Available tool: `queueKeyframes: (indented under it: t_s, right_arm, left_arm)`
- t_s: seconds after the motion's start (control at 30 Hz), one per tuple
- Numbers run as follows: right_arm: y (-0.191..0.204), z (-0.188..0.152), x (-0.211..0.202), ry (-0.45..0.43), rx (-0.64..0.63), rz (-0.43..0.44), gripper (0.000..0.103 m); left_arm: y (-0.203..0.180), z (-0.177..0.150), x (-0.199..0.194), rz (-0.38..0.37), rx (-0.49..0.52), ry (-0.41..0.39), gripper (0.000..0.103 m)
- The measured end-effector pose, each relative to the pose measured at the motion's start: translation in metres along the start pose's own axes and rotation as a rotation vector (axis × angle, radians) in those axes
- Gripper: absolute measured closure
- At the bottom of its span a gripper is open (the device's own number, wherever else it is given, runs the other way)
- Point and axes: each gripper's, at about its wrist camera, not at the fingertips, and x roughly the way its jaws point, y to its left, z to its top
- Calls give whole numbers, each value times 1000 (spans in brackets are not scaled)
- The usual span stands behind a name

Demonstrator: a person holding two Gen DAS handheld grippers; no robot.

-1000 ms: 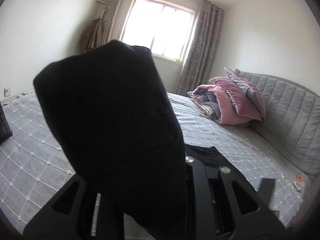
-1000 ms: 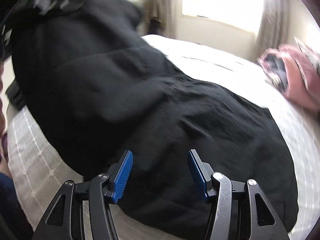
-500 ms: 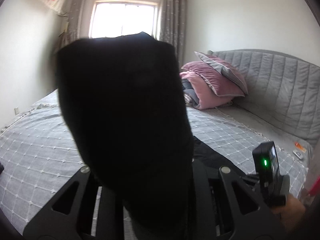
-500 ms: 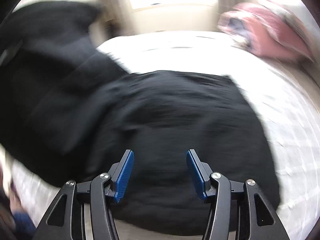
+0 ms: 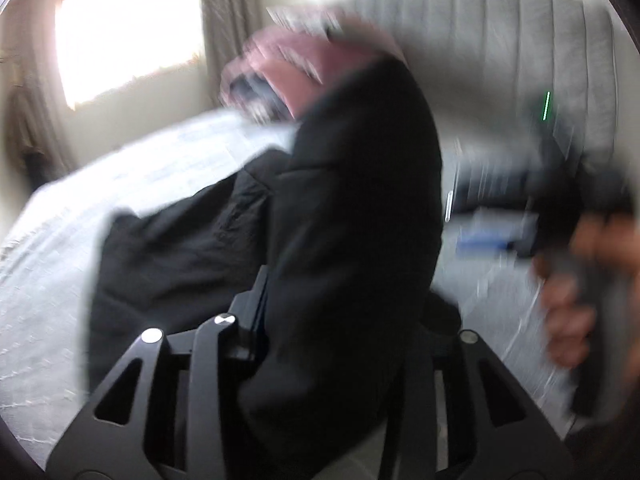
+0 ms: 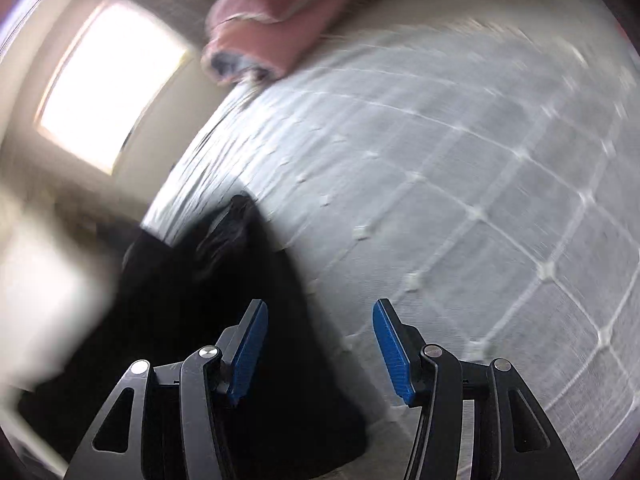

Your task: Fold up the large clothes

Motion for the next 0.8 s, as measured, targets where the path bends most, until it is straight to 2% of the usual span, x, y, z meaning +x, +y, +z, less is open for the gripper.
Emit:
queueKeyframes:
  t_s: [0.03,0.07,0.13,0.17,0.2,0.3,0.47,0.57,0.67,0.73,0.8]
  right_arm:
    - [-12,6,-3,6,37,2,47]
    - [-17,6,-2,17,60,2,47]
    - [-23,8,-1,40,73,31,47]
    - [-23,8,-2,51,71,53,47]
    - [-22,8,-5,56,66,70,47]
    - [-13,11,-1,58,28,79,47]
    - [3,7,-5,48,-61,139,47]
    - [19,2,-14,19,-155,126,46]
    - [41,-6,-15,5,-262,124,46]
    - [55,-13,-19,2,-319,180,46]
    - [68,-23,-19,35,-380,232,45]
  left_arm:
    - [-9,-10,15,8,28,51,59]
    - [-17,-15,20,23,56,61,54]
    - [-23,-22,15,38,87,35,46]
    - [-18,-23,9,2,65,35,40]
    - [-13,-20,4,-43,30,41,38]
    - [-4,-6,-7,-112,-39,54,38]
    - [0,-7,-30,-110,-90,75,37]
    - [6,-21,-51,-121,-144,47,37]
    - [12,-24,-69,-95,-172,40,37]
    - [18,-24,-77,-70,-183,47,37]
    - [25,-25,-80,-39,-184,57,37]
